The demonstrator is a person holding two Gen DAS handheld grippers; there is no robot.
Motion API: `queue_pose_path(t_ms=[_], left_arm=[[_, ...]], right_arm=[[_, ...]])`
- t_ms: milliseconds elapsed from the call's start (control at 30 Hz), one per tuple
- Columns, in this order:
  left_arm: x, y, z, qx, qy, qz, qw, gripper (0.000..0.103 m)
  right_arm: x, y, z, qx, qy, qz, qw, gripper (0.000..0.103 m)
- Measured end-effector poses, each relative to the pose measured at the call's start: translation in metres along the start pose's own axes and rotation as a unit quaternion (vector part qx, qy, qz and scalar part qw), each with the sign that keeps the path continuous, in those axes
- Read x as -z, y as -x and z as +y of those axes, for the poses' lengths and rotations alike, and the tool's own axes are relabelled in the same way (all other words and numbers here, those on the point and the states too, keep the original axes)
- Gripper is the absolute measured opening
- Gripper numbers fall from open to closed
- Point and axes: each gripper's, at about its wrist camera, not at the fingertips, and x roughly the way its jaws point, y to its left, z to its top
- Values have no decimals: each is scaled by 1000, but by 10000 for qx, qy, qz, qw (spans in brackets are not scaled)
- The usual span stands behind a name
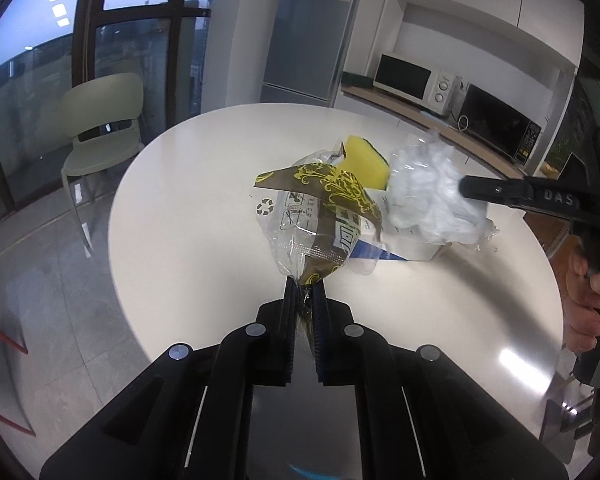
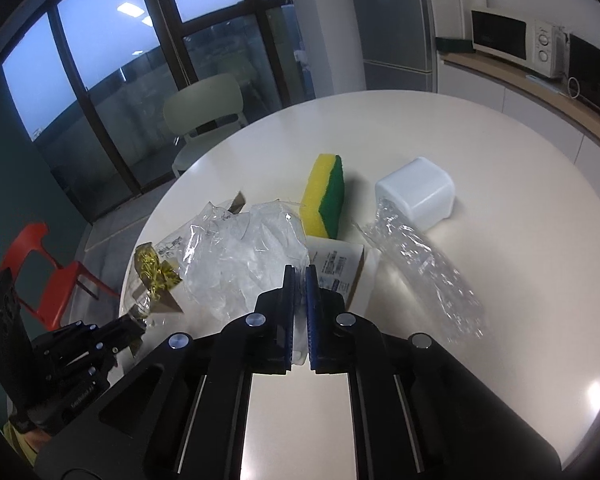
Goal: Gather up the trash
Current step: 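Carry the snack bag and clear plastic bag down over the blue wastebasket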
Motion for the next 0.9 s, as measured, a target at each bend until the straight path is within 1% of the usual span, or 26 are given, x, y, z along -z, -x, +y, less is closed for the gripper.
queue_pose_path(t_ms=[133,300,467,567,667,800,900], left_arm=[[7,15,-5,51,66,-87,9999,6],[19,40,-17,88,-48,-217,9997,6],[39,70,-24,230,36,-287,9993,6],[58,88,-33,234,-60,-296,9993,6],[74,104,-40,274,-155,-318,9990,6],[90,119,-45,314,-269,-235,9989,6],[98,128,-45,278,-332,-197,9989,6]], right_arm=[[15,23,4,115,97,-147,9998,4],[36,50,4,169,163,-250,9994,4],[70,85,10,296,199,-400,9986,4],[96,103,15,414,261,-470,9977,4],[118,116,21,432,330,-481,9974,4],[136,133,23,276,254,-490,9981,4],[147,143,23,297,241,-528,9979,4]])
